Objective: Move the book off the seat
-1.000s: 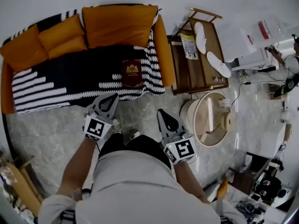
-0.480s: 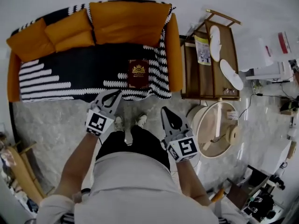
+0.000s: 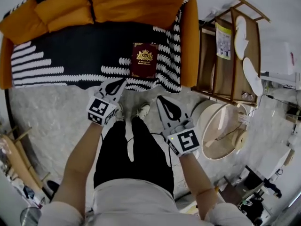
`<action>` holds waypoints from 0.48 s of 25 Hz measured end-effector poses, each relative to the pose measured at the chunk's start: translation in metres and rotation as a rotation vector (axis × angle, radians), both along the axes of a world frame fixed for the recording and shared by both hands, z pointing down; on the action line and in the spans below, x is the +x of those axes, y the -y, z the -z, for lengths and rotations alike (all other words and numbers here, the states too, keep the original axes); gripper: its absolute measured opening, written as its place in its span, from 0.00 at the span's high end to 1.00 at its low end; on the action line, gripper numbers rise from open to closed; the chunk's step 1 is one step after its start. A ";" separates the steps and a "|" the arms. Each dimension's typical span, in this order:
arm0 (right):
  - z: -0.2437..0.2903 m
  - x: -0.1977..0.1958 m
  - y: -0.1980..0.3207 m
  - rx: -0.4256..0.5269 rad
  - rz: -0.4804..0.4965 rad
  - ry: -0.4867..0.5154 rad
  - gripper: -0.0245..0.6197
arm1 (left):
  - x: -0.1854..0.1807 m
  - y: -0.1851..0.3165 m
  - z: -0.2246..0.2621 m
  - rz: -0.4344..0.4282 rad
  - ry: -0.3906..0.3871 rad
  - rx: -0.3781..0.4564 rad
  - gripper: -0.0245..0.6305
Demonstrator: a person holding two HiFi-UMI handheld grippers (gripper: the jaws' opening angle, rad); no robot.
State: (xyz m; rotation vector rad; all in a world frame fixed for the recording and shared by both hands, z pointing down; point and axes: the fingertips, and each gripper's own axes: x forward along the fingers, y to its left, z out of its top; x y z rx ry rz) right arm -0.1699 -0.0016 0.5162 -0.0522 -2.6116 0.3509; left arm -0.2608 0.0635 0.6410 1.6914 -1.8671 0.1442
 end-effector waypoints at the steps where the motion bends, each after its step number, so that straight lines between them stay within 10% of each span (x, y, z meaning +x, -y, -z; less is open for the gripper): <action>1: -0.013 -0.003 -0.002 -0.005 -0.005 -0.006 0.93 | -0.001 -0.001 -0.021 0.017 -0.035 -0.003 0.94; 12: -0.117 -0.023 -0.041 -0.023 -0.059 -0.068 0.93 | -0.003 -0.002 -0.195 0.001 -0.358 -0.070 0.93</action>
